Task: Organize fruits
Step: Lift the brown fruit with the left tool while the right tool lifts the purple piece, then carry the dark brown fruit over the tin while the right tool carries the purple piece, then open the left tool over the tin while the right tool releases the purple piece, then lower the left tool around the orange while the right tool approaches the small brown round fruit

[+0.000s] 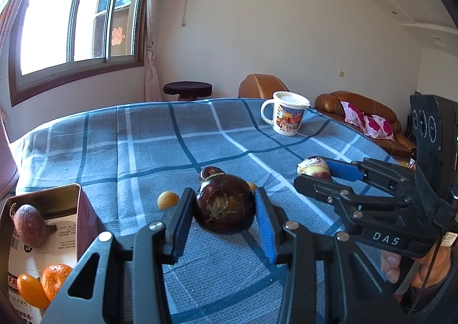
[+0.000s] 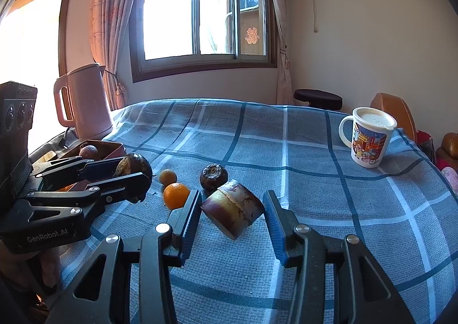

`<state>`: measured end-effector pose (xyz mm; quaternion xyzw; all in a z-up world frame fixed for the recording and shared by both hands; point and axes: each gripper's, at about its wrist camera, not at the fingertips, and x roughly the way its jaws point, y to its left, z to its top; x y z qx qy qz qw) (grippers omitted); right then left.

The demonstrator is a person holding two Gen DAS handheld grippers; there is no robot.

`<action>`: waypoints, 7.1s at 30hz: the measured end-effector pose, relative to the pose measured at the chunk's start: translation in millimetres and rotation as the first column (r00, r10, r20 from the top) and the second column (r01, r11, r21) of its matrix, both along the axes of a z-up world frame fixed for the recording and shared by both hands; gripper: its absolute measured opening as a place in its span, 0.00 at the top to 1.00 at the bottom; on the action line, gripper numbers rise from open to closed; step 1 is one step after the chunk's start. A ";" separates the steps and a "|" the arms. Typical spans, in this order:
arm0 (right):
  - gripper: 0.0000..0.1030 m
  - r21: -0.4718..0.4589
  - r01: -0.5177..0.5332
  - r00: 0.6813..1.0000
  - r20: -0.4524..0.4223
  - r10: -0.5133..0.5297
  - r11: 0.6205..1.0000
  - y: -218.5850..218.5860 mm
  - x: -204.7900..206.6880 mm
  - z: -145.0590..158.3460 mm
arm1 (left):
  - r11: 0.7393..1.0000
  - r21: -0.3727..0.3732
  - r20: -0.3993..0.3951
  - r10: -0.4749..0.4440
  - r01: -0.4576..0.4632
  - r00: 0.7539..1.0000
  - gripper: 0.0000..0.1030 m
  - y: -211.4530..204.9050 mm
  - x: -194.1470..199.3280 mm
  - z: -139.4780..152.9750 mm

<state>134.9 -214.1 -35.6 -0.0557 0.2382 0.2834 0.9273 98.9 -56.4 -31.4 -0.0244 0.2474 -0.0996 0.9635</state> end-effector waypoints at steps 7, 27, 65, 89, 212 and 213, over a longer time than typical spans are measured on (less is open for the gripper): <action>0.55 0.006 -0.001 1.000 0.015 0.001 1.000 -1.5 -2.6 1.3 | 1.000 -0.006 0.012 0.005 -0.005 1.000 0.57 1.4 -1.4 1.2; 0.55 0.030 -0.004 0.997 0.078 0.001 1.000 -6.2 -12.1 6.6 | 0.999 0.018 0.084 0.027 -0.028 0.996 0.57 -1.9 -10.8 7.0; 0.55 0.063 -0.010 0.984 0.181 -0.001 0.998 -7.7 -31.7 14.6 | 0.995 0.053 0.201 0.071 -0.084 0.977 0.57 -0.2 -32.2 13.8; 0.55 0.023 -0.130 0.980 0.157 0.125 0.991 46.9 -39.8 11.9 | 0.983 0.025 0.194 0.174 -0.182 0.965 0.57 45.4 -49.0 14.4; 0.73 -0.122 -0.074 0.944 -0.328 0.030 0.990 48.5 87.6 -39.0 | 1.000 0.003 -0.209 0.024 -0.024 0.978 0.28 7.0 62.9 -19.6; 0.73 -0.121 -0.075 0.944 -0.329 0.031 0.990 48.3 87.8 -39.1 | 1.000 -0.002 -0.213 0.021 -0.022 0.977 0.28 8.8 63.2 -20.1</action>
